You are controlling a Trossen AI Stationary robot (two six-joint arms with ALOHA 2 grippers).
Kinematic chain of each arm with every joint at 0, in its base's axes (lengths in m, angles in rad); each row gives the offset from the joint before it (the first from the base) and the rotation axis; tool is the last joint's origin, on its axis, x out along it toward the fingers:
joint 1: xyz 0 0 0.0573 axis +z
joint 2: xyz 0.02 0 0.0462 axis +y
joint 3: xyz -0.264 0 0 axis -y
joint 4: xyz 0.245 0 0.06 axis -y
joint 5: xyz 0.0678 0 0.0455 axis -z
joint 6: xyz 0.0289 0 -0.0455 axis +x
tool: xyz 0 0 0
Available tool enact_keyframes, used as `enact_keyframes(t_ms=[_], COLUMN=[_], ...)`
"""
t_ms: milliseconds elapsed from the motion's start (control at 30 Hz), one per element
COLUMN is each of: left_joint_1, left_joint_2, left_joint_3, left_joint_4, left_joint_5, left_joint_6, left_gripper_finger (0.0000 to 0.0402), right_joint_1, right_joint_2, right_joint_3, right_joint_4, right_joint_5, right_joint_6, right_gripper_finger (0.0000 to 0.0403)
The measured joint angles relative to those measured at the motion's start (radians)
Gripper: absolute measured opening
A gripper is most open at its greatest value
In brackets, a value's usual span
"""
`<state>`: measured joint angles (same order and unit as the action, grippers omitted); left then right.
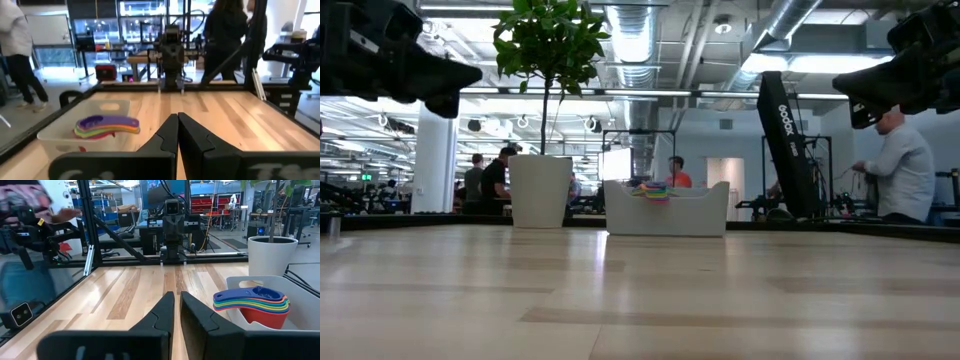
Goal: Nest measuring cups in basket
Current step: Return to Home Position
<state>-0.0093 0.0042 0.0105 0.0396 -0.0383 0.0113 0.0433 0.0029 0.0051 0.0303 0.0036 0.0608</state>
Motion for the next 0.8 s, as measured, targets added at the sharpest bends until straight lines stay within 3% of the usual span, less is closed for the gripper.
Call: enact_keyframes(t_ms=[800], left_joint_1=[0.0], left_joint_2=[0.01], left_joint_3=[-0.002], left_joint_4=[-0.006], left_joint_5=[-0.001], left_joint_6=[-0.02], left_gripper_finger=[0.0], right_joint_1=[0.0], right_joint_2=[0.0], right_joint_3=[0.0], right_joint_4=[0.0], right_joint_5=[-0.001], right_joint_6=[0.0], right_gripper_finger=[0.0056])
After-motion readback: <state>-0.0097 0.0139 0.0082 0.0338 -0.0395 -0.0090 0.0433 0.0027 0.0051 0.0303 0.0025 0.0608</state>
